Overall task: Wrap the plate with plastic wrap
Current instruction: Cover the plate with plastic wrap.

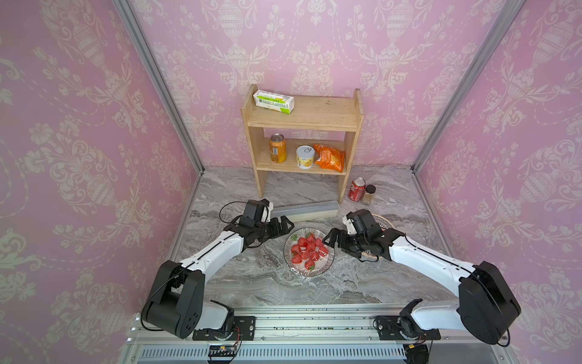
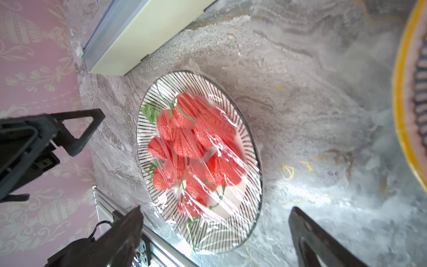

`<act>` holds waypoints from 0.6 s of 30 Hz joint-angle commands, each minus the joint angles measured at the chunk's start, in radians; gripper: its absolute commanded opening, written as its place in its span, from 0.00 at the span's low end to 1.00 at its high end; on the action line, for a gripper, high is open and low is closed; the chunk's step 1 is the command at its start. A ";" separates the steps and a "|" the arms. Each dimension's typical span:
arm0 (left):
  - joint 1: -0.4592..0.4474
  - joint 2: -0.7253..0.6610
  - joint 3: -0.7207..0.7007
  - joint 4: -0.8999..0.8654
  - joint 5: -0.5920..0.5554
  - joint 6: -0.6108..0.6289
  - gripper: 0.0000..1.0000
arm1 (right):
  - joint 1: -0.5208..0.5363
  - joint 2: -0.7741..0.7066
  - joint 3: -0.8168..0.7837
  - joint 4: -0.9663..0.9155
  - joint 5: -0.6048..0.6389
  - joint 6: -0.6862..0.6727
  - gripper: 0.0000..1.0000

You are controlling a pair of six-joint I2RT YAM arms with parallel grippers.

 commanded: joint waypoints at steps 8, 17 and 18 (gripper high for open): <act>0.046 -0.120 -0.027 -0.031 -0.124 0.019 0.99 | 0.282 -0.163 -0.210 0.244 0.171 0.660 1.00; 0.049 -0.117 -0.034 -0.001 -0.069 0.021 0.99 | 0.550 -0.004 -0.078 0.310 0.426 0.895 1.00; 0.049 -0.122 -0.036 -0.002 -0.066 0.022 0.99 | 0.566 0.021 -0.076 0.315 0.427 0.928 1.00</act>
